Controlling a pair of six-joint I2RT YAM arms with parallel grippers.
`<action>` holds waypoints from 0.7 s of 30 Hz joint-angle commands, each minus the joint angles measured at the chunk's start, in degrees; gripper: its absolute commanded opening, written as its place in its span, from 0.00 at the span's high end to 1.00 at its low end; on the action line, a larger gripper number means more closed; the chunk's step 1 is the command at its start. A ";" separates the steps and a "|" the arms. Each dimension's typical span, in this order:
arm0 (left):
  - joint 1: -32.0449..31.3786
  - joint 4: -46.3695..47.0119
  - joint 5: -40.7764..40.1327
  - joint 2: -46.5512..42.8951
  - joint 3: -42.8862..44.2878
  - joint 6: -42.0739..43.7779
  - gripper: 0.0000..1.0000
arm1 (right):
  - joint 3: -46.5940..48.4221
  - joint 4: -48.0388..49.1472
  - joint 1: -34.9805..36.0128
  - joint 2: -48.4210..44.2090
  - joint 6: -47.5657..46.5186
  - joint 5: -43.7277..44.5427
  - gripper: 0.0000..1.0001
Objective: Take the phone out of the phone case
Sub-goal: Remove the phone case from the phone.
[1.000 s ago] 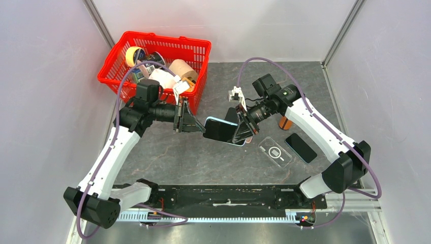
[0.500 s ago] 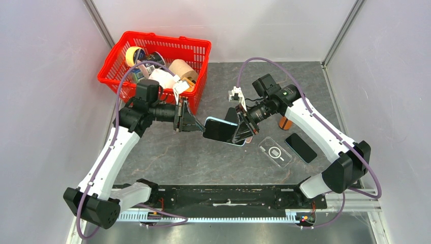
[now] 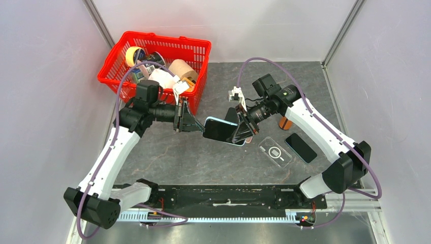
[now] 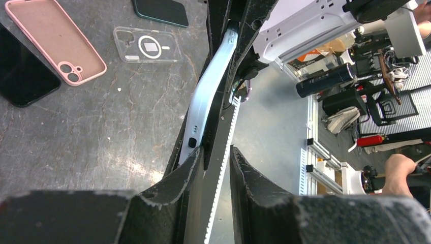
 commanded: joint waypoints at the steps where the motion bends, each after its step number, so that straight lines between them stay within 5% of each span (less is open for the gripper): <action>1: 0.29 0.90 0.41 -0.55 -0.80 1.86 0.69 | 0.96 2.29 -0.08 -2.11 -0.22 -3.52 1.00; 21: -3.54 13.47 -1.83 1.24 -6.52 -3.07 0.67 | 1.01 3.62 -0.06 -2.24 0.13 -7.56 1.00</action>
